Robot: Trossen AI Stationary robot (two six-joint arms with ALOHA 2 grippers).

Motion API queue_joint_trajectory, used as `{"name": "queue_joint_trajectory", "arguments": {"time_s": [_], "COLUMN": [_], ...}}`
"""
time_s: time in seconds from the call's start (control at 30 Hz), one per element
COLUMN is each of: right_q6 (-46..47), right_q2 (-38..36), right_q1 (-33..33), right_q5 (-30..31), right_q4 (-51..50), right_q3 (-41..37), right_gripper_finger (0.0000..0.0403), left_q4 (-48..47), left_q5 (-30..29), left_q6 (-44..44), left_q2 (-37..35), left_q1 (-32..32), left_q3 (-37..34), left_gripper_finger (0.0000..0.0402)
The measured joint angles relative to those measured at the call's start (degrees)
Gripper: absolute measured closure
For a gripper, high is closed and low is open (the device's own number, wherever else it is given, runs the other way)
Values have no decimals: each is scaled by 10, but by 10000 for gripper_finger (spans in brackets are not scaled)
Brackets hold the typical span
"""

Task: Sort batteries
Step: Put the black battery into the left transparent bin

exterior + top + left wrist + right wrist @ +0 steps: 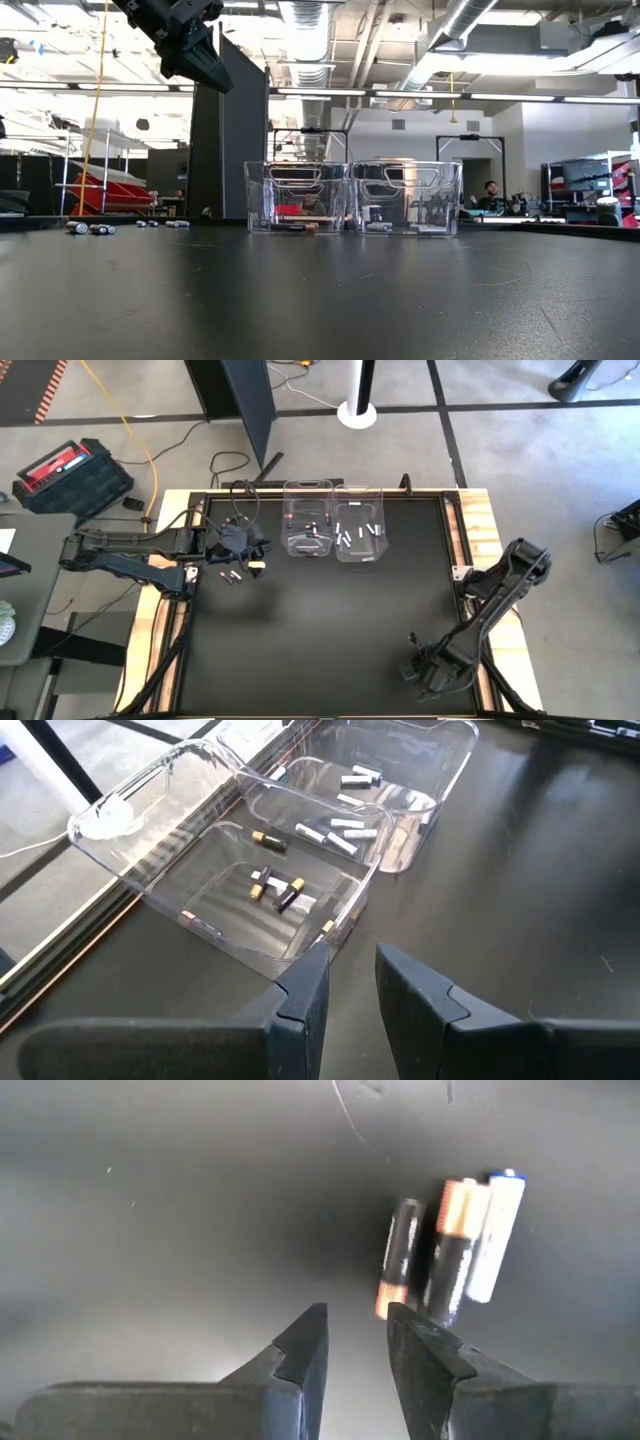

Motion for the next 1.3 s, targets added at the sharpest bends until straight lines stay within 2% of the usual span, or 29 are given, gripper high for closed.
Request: {"name": "queue_joint_trajectory", "arguments": {"time_s": [0.73, 1.3], "right_q6": [-17, -32], "right_q2": [12, 12], "right_q1": [-12, -12], "right_q5": [0, 0], "right_q4": [-42, -14], "right_q3": [0, 0], "right_gripper_finger": [281, 281], "left_q4": [0, 0], "left_q5": [0, 0], "left_q6": [0, -8], "left_q2": [0, 0], "left_q1": [0, 0], "left_q3": [0, 0], "left_gripper_finger": [319, 319]}}
